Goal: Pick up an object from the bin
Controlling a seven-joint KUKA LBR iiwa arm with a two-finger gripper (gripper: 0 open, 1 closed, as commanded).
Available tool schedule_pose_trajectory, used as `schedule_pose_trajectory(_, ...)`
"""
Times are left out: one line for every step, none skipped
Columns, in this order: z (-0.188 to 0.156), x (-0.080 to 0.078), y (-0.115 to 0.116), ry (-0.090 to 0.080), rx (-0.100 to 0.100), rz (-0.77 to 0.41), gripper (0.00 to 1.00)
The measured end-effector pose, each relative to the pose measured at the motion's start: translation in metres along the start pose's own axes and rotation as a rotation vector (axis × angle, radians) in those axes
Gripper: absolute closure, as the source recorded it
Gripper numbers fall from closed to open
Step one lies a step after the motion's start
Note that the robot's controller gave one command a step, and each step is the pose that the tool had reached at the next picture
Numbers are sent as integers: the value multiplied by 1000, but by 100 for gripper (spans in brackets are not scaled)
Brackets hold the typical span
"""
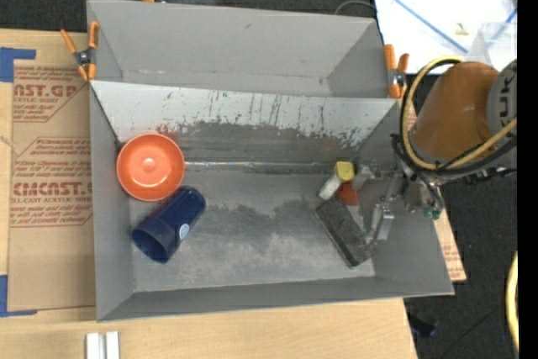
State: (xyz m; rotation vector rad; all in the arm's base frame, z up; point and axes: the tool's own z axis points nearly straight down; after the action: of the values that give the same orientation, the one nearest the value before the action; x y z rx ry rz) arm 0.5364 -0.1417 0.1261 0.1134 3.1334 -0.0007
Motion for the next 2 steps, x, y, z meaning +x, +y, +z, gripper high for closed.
schedule_pose_trajectory(-6, 40, 12, -3, 1, 144, 0)
schedule_pose_trajectory(16, 55, 20, 7, -1, 2, 0)
